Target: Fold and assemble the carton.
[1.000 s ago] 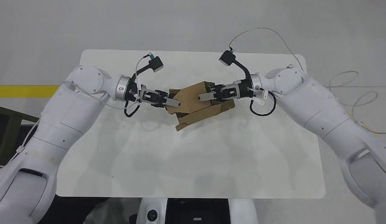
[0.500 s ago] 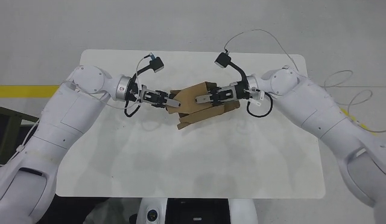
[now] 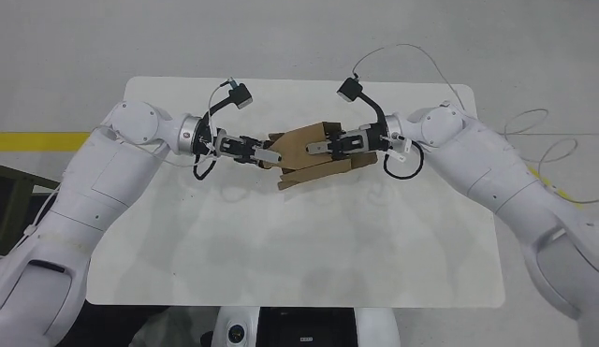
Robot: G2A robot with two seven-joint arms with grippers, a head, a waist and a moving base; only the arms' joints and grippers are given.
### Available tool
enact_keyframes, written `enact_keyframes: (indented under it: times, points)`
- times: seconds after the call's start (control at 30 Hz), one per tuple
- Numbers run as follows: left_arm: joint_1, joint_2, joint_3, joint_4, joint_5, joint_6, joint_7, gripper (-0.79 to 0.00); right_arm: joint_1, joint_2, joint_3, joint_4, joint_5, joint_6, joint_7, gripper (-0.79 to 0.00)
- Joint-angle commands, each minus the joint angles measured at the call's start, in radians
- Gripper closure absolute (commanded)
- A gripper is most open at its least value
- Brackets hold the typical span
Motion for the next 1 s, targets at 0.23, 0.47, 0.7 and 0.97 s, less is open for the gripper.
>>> enact_keyframes:
  times: [0.23, 0.47, 0.7, 0.97]
  points:
    - [0.019, 0.003, -0.02, -0.027, -0.078, 0.013, -0.013, -0.785, -0.019, -0.01, 0.001, 0.028, -0.003, -0.04, -0.04, 0.0]
    - [0.031, 0.003, -0.044, -0.048, -0.14, 0.027, -0.027, -0.785, -0.024, -0.024, 0.004, 0.054, -0.011, -0.065, -0.066, 0.0]
    - [0.039, -0.001, -0.059, -0.073, -0.165, 0.034, -0.034, -0.785, -0.023, -0.049, 0.006, 0.071, -0.027, -0.087, -0.087, 0.0]
    - [0.044, -0.01, -0.064, -0.071, -0.159, 0.034, -0.033, -0.785, -0.019, -0.075, 0.011, 0.081, -0.046, -0.105, -0.106, 0.0]
